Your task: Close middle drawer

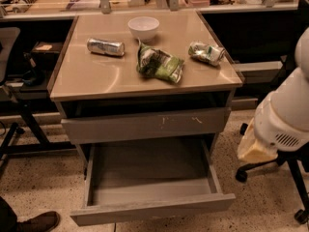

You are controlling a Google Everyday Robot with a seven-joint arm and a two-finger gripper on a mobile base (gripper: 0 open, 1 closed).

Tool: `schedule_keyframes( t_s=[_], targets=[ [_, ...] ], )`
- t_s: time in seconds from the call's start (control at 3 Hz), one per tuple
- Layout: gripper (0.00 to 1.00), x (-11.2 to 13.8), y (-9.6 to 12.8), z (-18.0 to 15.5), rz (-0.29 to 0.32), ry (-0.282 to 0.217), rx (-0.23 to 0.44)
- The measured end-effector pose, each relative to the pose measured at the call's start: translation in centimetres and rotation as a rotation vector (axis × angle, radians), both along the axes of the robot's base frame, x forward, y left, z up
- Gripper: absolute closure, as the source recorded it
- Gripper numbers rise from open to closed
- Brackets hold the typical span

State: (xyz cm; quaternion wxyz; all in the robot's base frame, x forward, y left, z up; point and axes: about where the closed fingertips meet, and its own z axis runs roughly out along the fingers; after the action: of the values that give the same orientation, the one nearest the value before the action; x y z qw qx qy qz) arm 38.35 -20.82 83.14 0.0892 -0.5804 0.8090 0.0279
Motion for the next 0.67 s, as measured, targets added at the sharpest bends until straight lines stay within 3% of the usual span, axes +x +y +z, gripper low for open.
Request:
schedule_keyframes(
  t_s=[0.33, 0.67],
  targets=[
    [1.0, -1.8, 0.1, -7.1, -0.004, 0.114, -0.006],
    [1.0, -2.7, 0.0, -9.2, -0.004, 0.153, -0.009]
  ],
)
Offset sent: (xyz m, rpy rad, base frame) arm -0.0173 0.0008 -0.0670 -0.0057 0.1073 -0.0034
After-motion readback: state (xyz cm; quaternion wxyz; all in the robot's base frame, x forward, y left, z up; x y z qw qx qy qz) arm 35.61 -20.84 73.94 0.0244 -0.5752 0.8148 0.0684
